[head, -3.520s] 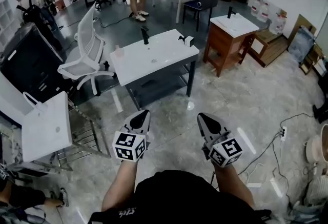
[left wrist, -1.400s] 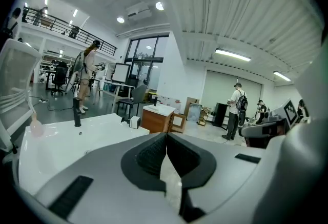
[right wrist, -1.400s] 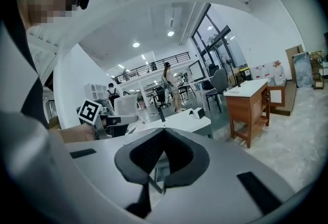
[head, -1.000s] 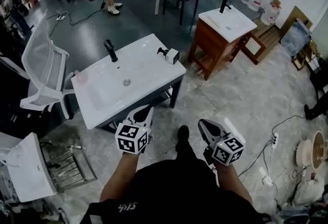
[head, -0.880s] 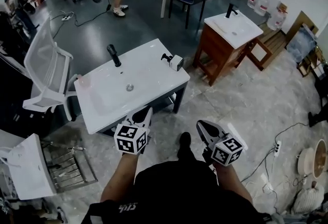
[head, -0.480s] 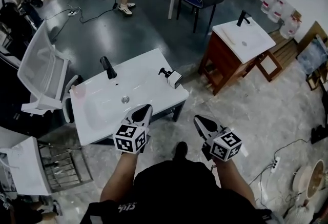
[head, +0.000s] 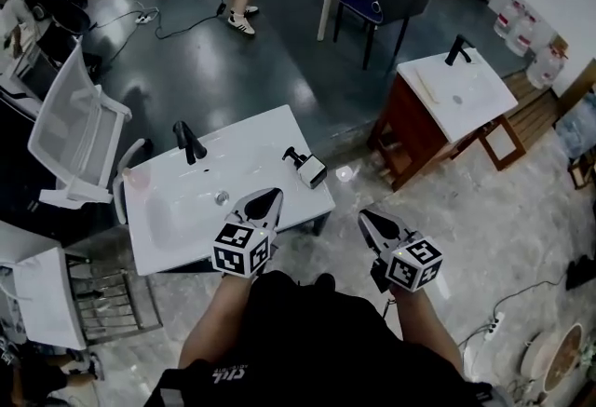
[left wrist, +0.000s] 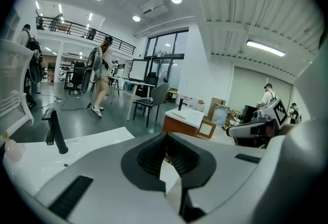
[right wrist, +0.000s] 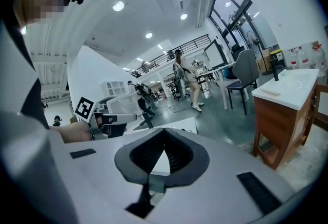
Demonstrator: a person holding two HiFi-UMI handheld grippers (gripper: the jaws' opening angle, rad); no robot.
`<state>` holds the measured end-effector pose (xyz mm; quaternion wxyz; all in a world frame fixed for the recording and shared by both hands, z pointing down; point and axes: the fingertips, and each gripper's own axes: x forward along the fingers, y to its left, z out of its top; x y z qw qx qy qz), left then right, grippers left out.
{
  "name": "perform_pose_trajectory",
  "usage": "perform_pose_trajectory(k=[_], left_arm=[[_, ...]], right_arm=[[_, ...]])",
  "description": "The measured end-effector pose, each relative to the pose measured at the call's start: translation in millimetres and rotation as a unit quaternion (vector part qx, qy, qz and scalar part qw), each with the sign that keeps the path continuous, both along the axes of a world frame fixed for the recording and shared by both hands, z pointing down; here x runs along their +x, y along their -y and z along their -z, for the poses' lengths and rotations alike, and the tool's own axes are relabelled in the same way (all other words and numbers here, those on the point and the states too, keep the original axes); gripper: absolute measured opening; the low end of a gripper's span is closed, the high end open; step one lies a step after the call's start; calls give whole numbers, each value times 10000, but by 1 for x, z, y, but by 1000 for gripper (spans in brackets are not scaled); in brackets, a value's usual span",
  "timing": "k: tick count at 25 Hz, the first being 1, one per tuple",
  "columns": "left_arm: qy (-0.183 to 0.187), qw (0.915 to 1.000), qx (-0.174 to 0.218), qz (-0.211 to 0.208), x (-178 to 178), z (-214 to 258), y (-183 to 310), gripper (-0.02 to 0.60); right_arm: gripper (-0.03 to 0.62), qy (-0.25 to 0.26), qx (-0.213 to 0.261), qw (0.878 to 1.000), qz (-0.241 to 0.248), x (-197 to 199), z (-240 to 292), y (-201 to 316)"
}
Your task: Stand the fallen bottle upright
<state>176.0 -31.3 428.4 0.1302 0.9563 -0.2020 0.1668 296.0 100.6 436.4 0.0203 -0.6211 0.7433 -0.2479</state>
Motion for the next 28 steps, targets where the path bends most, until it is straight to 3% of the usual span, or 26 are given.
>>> perform_pose_trajectory(k=[9,13,22,28], left_arm=[[93,9999,-140,2,13,-17,78,18],[144,9989,-443,67,10,-36,111,18],[176,9984,-416,-343,0,-52,149,18],[146,9975,-647,-238,-11,-69,162,18]], right_arm=[[15,-62,-330,9983,477,-10,-21,92],[15,-328,-448,9950,831,-25,-22,138],[15,-717,-845,9917,656,-31,-43,201],[32,-815,-937,9902,640,-35,-48,226]])
